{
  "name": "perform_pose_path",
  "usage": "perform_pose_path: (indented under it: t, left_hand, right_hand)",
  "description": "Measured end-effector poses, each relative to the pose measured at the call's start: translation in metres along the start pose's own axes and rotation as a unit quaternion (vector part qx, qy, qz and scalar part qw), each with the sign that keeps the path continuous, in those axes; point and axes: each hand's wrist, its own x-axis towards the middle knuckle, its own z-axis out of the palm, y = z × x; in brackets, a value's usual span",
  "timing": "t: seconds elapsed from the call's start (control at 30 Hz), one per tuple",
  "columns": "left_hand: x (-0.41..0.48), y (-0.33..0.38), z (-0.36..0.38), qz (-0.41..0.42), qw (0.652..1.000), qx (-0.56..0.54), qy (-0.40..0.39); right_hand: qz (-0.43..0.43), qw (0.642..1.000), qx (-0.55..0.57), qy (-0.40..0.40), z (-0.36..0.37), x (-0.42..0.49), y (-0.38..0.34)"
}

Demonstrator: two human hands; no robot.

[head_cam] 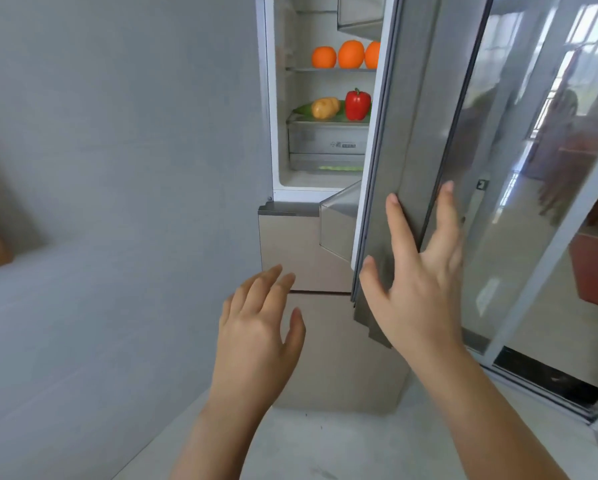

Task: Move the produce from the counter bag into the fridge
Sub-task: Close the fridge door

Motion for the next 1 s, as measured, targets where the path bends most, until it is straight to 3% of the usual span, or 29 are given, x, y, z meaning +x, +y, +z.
perform_pose_path:
  t: [0.53,1.0]
  left_hand:
    - [0.073,-0.113,0.043,-0.014,0.998,0.065,0.018]
    - [0.190,-0.197,0.100,-0.009,0.995,0.094,0.036]
  right_hand:
    - [-0.085,0.994,0.060,0.018,0.141,0.060,-0.041]
    - [-0.132,0.989,0.063,-0.033,0.280,0.144,-0.043]
